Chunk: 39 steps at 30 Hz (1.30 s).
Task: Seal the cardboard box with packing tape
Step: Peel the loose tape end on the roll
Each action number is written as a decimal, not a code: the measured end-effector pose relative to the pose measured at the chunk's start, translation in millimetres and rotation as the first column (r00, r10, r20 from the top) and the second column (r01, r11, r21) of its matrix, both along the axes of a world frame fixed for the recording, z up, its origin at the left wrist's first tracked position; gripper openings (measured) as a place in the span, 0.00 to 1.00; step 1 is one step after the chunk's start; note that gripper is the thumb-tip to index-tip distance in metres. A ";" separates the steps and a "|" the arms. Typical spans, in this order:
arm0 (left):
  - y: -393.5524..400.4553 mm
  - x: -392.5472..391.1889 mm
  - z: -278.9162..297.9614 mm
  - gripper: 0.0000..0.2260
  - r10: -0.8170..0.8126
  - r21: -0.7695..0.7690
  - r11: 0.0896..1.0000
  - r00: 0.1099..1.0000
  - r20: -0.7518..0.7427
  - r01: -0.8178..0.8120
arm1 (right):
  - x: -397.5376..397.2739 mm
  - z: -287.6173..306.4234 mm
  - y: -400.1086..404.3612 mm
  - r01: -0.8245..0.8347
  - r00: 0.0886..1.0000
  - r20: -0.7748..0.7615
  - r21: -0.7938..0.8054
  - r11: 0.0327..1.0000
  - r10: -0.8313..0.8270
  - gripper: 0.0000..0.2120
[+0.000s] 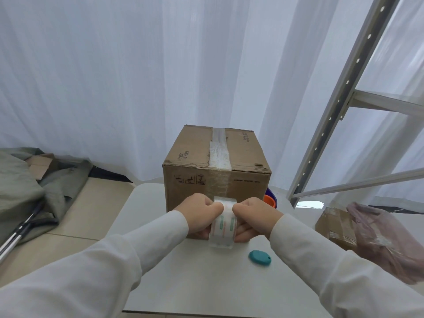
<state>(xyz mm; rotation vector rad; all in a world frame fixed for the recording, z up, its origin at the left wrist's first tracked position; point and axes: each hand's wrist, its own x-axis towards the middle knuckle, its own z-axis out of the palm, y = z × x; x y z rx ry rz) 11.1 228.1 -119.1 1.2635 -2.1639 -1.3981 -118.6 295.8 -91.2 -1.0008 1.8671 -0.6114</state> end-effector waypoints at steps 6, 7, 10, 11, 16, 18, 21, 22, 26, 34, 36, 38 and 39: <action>2.2 0.4 5.7 0.16 0.077 0.111 0.992 0.981 -0.179 -0.058 | -4.4 -2.6 2.2 0.145 0.959 0.246 -0.012 0.989 -0.138 0.17; 1.7 0.9 6.6 0.18 0.075 0.117 0.992 0.981 -0.179 -0.055 | -4.8 -2.4 2.2 0.133 0.950 0.288 -0.015 0.991 -0.123 0.18; 0.3 2.2 4.1 0.22 0.008 0.062 0.998 0.991 -0.134 0.000 | -4.9 -2.8 3.0 0.071 0.938 0.343 -0.044 0.996 -0.052 0.21; -0.2 2.9 2.5 0.19 -0.004 0.051 0.999 0.992 -0.127 0.011 | -4.6 -4.6 2.3 0.045 0.946 0.324 -0.065 0.997 -0.022 0.22; -1.9 3.1 1.5 0.17 0.032 0.117 0.993 0.980 -0.197 -0.009 | -3.2 -9.5 1.8 -0.029 0.970 0.234 -0.170 0.985 0.069 0.17; -0.2 3.0 5.1 0.18 0.070 0.172 0.985 0.975 -0.209 -0.034 | -6.4 -8.7 0.1 -0.029 0.969 0.234 -0.187 0.982 0.074 0.17; 1.3 3.4 13.1 0.22 0.159 0.283 0.955 0.955 -0.250 -0.084 | -11.1 -9.3 -1.3 -0.025 0.969 0.238 -0.170 0.985 0.066 0.15; 0.9 3.8 14.3 0.23 0.156 0.293 0.953 0.951 -0.267 -0.074 | -11.9 -9.9 -1.2 -0.011 0.965 0.256 -0.158 0.987 0.052 0.16; 2.8 4.4 9.7 0.10 -0.043 0.221 0.969 0.960 -0.276 0.107 | -13.9 -13.3 -1.9 0.043 0.963 0.269 -0.138 0.990 -0.004 0.25; -0.1 5.4 4.0 0.08 -0.015 0.188 0.980 0.960 -0.279 0.070 | -17.9 -13.7 -2.3 -0.137 0.960 0.217 -0.189 0.972 0.177 0.05; 0.3 5.5 4.3 0.10 0.008 0.204 0.978 0.960 -0.281 0.052 | -18.7 -13.8 -1.8 -0.177 0.953 0.209 -0.210 0.962 0.221 0.05; 0.8 4.9 4.8 0.12 0.040 0.231 0.973 0.964 -0.265 0.023 | -17.7 -14.1 -1.8 -0.185 0.952 0.201 -0.221 0.958 0.231 0.06; 0.9 4.5 4.8 0.12 0.065 0.254 0.967 0.964 -0.257 0.002 | -16.7 -13.8 -1.9 -0.184 0.953 0.197 -0.222 0.958 0.229 0.05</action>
